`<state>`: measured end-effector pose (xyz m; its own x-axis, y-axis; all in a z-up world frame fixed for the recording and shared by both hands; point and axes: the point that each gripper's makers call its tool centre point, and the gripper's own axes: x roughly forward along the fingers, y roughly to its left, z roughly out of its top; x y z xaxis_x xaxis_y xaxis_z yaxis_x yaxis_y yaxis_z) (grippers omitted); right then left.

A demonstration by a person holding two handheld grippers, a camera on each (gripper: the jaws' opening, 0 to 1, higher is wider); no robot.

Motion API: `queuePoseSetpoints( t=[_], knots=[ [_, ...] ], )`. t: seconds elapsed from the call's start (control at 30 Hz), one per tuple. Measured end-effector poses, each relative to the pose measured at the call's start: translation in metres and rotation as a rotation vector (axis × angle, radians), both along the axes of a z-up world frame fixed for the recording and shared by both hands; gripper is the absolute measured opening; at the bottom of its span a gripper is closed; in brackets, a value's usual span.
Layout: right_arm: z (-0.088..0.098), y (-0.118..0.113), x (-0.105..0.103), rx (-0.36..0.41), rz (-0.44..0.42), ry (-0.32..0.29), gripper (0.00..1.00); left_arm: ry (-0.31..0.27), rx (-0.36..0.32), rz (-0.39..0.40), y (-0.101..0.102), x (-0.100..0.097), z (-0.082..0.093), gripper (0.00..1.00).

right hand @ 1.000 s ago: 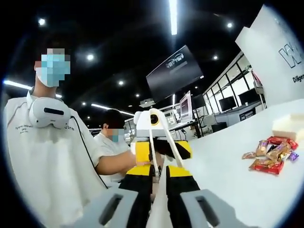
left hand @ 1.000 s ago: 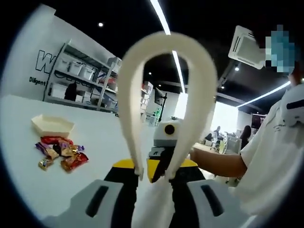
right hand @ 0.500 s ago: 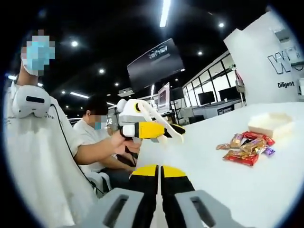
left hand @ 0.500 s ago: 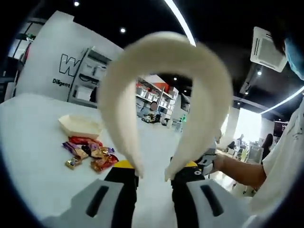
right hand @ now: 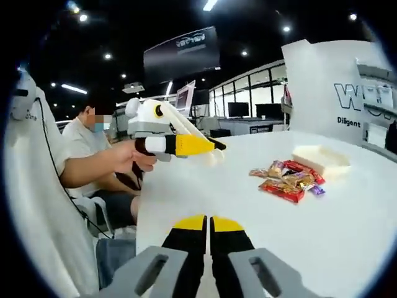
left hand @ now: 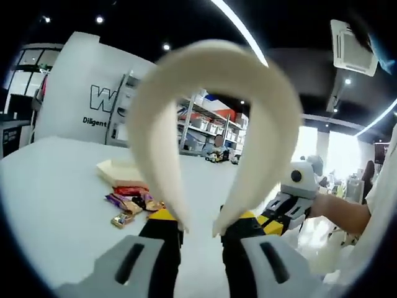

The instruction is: Place the target food into the container with the food tongs after gripping and lifting it, then release it inside without dropping or visibly crushing the food.

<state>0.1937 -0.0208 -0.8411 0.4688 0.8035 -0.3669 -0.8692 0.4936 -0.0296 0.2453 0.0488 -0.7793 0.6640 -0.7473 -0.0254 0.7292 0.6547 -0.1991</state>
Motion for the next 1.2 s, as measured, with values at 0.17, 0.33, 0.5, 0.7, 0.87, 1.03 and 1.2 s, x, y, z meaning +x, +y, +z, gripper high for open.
queuePoseSetpoints(
  t=[0.17,0.33,0.5,0.7,0.87,1.03,1.2],
  knots=[
    [-0.007,0.001,-0.007,-0.138,0.009,-0.112,0.00,0.026,-0.020,0.004,0.004,0.009,-0.003,0.23],
    [-0.010,0.008,-0.017,-0.142,0.025,-0.095,0.00,0.038,-0.009,0.017,0.010,0.021,-0.010,0.23],
    [-0.001,0.002,-0.006,-0.053,-0.092,-0.086,0.00,0.048,-0.001,0.029,0.018,0.031,-0.015,0.23],
    [0.013,-0.012,-0.001,0.011,-0.166,-0.115,0.00,0.052,0.016,0.037,0.025,0.042,-0.020,0.23],
    [0.006,-0.020,-0.003,-0.009,-0.186,-0.098,0.00,0.085,-0.004,0.042,0.028,0.052,-0.024,0.24],
    [0.004,-0.025,-0.006,-0.019,-0.194,-0.100,0.00,0.085,-0.002,0.056,0.034,0.065,-0.023,0.24],
    [0.002,-0.032,-0.004,-0.034,-0.206,-0.100,0.00,0.088,0.031,0.051,0.031,0.073,-0.026,0.24]
  ],
)
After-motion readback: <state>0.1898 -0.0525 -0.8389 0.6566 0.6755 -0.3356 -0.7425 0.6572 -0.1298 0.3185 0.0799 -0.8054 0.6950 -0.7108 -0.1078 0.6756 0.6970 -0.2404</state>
